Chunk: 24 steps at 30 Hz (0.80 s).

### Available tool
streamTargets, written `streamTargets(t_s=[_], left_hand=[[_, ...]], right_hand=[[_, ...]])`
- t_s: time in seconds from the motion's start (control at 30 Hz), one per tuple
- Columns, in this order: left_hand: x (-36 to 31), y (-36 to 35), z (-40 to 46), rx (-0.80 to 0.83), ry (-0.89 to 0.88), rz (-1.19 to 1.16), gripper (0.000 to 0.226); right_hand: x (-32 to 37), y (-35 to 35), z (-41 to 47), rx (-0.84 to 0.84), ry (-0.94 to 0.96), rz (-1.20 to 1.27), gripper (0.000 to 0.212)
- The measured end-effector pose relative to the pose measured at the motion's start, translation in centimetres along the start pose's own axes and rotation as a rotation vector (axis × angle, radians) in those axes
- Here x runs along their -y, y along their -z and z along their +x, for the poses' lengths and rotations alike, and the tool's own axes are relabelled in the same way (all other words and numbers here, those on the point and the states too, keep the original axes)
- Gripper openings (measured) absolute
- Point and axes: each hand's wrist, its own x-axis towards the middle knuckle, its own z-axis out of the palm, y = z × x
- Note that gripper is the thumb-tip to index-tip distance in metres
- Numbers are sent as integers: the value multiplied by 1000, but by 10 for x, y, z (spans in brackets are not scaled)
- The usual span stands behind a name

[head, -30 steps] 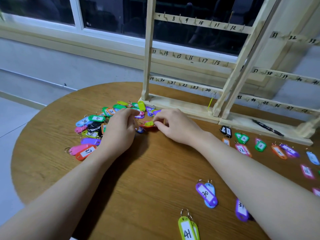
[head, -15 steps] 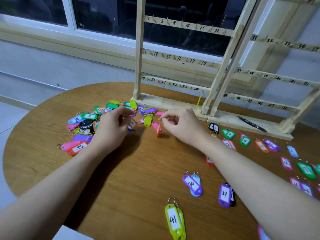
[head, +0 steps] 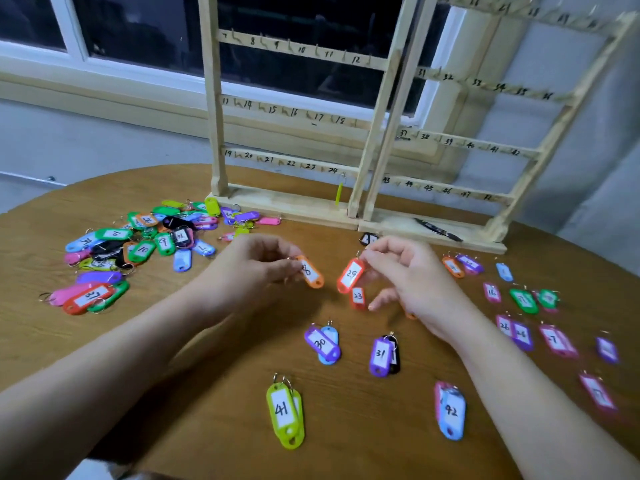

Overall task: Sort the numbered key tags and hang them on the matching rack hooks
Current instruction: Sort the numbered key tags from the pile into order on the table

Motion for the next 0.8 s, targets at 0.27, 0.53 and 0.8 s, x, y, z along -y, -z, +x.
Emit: streamTargets(t_s=[0.27, 0.53, 0.8], left_hand=[[-15, -45, 28, 70, -10, 94, 9], [2, -40, 6, -11, 56, -10, 13], [5, -41, 12, 18, 51, 7, 18]], right_hand=[[-9, 30, -20, -91, -30, -19, 13], [-3, 34, -26, -4, -166, 134, 18], [-4, 46, -24, -127, -115, 59, 12]])
